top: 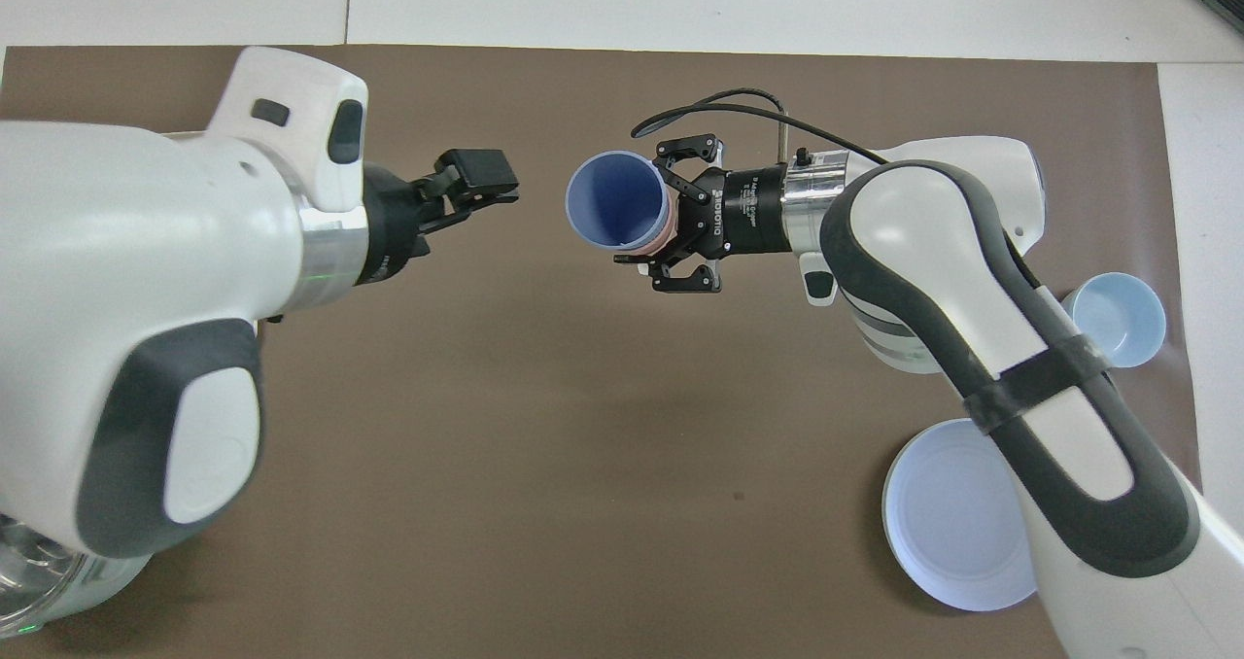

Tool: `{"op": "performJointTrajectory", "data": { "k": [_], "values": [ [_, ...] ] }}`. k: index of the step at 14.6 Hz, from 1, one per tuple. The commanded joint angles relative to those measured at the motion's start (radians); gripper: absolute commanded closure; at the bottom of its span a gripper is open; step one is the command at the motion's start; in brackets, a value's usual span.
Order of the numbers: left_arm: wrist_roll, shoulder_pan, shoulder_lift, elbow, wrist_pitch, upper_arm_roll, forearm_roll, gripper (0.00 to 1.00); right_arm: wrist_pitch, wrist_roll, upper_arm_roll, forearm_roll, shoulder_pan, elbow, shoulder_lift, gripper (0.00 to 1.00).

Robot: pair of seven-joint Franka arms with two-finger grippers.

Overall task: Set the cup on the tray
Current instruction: 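Grasp the cup with the left gripper while the right gripper holds it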

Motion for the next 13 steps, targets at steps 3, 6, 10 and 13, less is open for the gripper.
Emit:
{"op": "performJointTrajectory", "data": {
  "k": [3, 6, 10, 13],
  "values": [
    [-0.038, -0.077, 0.021, -0.058, 0.125, 0.021, -0.015, 0.19, 0.029, 0.019, 0.001, 0.016, 0.01, -0.029, -0.027, 1.0],
    [-0.038, -0.082, 0.031, -0.056, 0.134, 0.021, -0.014, 0.44, 0.027, 0.019, 0.001, 0.014, 0.01, -0.03, -0.027, 1.0],
    [-0.039, -0.103, 0.064, -0.055, 0.168, 0.022, -0.008, 0.46, 0.023, 0.019, 0.001, 0.016, 0.01, -0.029, -0.028, 1.0],
    [-0.05, -0.105, 0.066, -0.052, 0.174, 0.021, -0.008, 0.7, 0.023, 0.019, 0.001, 0.014, 0.008, -0.027, -0.03, 1.0]
  ]
}}
